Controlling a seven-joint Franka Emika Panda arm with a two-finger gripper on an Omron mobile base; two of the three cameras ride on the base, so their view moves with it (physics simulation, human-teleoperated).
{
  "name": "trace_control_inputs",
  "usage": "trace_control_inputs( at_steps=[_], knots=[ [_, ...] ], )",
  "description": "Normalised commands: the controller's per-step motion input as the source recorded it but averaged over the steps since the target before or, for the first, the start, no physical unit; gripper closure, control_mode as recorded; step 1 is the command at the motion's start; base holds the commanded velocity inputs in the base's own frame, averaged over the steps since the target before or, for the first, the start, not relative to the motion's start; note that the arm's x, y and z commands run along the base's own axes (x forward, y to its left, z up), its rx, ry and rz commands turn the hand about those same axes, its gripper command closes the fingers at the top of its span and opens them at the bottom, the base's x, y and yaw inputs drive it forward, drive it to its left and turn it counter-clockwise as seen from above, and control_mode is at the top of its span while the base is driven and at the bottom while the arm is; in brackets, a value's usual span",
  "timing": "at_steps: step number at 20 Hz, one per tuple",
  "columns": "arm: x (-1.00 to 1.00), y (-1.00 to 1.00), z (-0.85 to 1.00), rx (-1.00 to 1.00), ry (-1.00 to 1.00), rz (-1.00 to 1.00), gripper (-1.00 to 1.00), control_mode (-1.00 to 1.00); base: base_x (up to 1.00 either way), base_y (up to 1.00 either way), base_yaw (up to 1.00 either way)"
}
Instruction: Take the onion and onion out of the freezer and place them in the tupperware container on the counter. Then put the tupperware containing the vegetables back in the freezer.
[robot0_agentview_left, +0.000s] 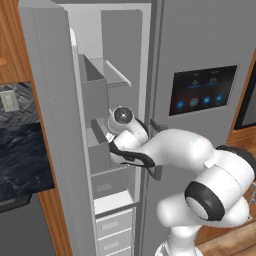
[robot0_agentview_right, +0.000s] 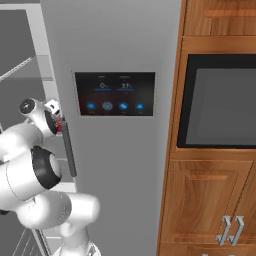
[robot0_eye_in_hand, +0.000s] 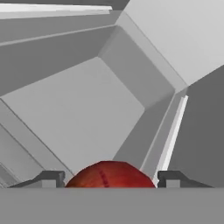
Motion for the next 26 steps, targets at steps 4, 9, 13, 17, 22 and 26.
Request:
trace_control_inputs(
  at_steps=[4, 9, 13, 17, 22, 26],
  knots=[
    [-0.57, 0.01, 0.33, 0.00, -0.05, 0.04, 1.00, -1.00, 0.00, 0.00, 0.00],
    [-0.67, 0.05, 0.50, 0.00, -0.01, 0.02, 1.00, -1.00, 0.00, 0.00, 0.00],
    [-0.75, 0.00, 0.59, 0.00, 0.00, 0.01, 1.00, -1.00, 0.00, 0.00, 0.00],
    [-0.81, 0.00, 0.67, 0.00, 0.00, 0.00, 1.00, -1.00, 0.00, 0.00, 0.00],
    [-0.72, -0.17, 0.54, 0.00, 0.09, -0.05, 1.00, -1.00, 0.00, 0.00, 0.00],
    [-0.51, -0.46, 0.48, 0.02, 0.20, -0.16, 1.00, -1.00, 0.00, 0.00, 0.00]
  ],
)
